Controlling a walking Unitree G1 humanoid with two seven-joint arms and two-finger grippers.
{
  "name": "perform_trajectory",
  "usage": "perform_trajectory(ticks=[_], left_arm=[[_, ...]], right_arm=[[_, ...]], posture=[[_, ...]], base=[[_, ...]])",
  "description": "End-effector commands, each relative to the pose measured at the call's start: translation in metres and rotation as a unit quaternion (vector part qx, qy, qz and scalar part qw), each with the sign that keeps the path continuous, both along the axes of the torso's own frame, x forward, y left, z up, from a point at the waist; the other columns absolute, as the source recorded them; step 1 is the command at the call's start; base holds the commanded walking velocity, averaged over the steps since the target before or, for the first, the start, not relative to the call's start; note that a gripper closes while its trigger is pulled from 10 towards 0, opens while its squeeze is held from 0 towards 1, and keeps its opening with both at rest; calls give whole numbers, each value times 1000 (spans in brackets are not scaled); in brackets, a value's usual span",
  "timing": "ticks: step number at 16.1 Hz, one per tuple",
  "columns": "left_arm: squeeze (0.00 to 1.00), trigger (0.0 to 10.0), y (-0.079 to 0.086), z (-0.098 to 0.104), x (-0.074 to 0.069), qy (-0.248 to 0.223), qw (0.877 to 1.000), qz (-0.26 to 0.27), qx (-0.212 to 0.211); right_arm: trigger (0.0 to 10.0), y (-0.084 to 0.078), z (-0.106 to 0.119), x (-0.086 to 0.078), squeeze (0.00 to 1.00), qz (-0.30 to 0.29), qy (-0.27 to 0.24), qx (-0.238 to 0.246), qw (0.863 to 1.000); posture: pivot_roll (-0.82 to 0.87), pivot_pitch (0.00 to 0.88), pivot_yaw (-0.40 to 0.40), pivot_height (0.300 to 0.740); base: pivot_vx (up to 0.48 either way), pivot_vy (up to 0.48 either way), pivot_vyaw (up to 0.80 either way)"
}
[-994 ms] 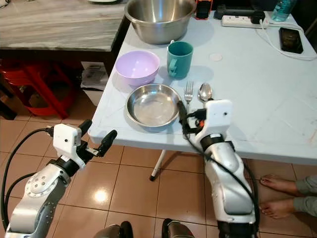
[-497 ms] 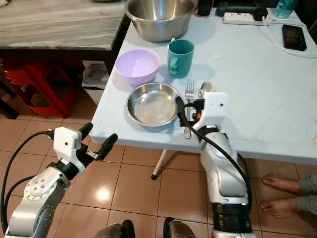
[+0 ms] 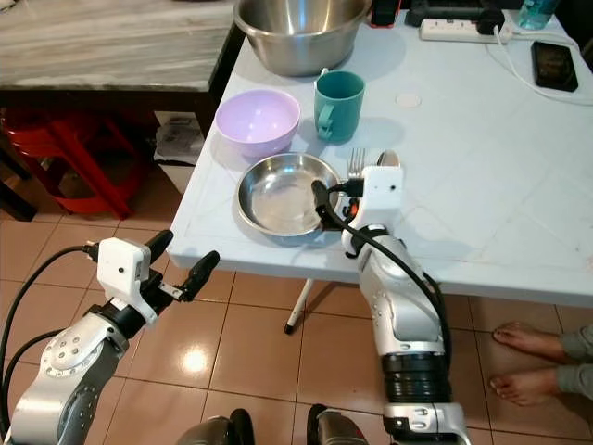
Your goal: Setting the table
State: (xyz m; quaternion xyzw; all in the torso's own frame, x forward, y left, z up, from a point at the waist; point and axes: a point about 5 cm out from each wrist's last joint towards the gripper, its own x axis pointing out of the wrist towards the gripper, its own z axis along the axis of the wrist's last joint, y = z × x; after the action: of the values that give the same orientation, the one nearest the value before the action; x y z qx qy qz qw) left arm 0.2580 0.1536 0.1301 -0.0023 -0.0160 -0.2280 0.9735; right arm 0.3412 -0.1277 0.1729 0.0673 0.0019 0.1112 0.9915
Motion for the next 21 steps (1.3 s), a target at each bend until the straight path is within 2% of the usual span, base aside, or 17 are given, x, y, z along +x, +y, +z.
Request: perform_trajectory(ticks=[1, 5, 6, 7, 10, 12, 15, 21], left_arm=[[0, 10000, 0, 0, -3, 3, 1000, -8, 3], [0, 10000, -1, 0, -4, 5, 1000, -9, 2], [0, 10000, -1, 1, -5, 5, 1000, -9, 1], [0, 10000, -2, 1, -5, 5, 1000, -10, 1], [0, 10000, -4, 0, -7, 9, 1000, -24, -1], [0, 10000, -3, 0, -6, 9, 1000, -24, 0], [0, 10000, -3, 0, -6, 8, 1000, -26, 0], [0, 10000, -5, 3, -6, 4, 999, -40, -5]], right_arm=[[10000, 8, 2, 2, 0, 16, -2, 7, 1000], [10000, 19, -3, 4, 0, 44, 15, 7, 999], [4196, 23, -3, 3, 0, 57, 15, 4, 998], [0, 25, -3, 3, 0, 60, 15, 3, 998], [0, 24, -7, 3, 0, 57, 33, 0, 998], [353, 22, -10, 3, 0, 55, 44, 3, 998], [0, 21, -10, 3, 0, 57, 48, 9, 997], [0, 22, -10, 3, 0, 53, 54, 17, 997]], posture=[[-123, 243, 56, 740], [-120, 251, 54, 740], [-120, 251, 54, 740], [-120, 251, 54, 740], [-121, 253, 51, 740], [-121, 253, 51, 740], [-121, 253, 51, 740], [-125, 251, 53, 740]], base=[[0, 0, 0], [0, 0, 0], [0, 0, 0], [0, 0, 0], [0, 0, 0], [0, 0, 0], [0, 0, 0], [0, 0, 0]])
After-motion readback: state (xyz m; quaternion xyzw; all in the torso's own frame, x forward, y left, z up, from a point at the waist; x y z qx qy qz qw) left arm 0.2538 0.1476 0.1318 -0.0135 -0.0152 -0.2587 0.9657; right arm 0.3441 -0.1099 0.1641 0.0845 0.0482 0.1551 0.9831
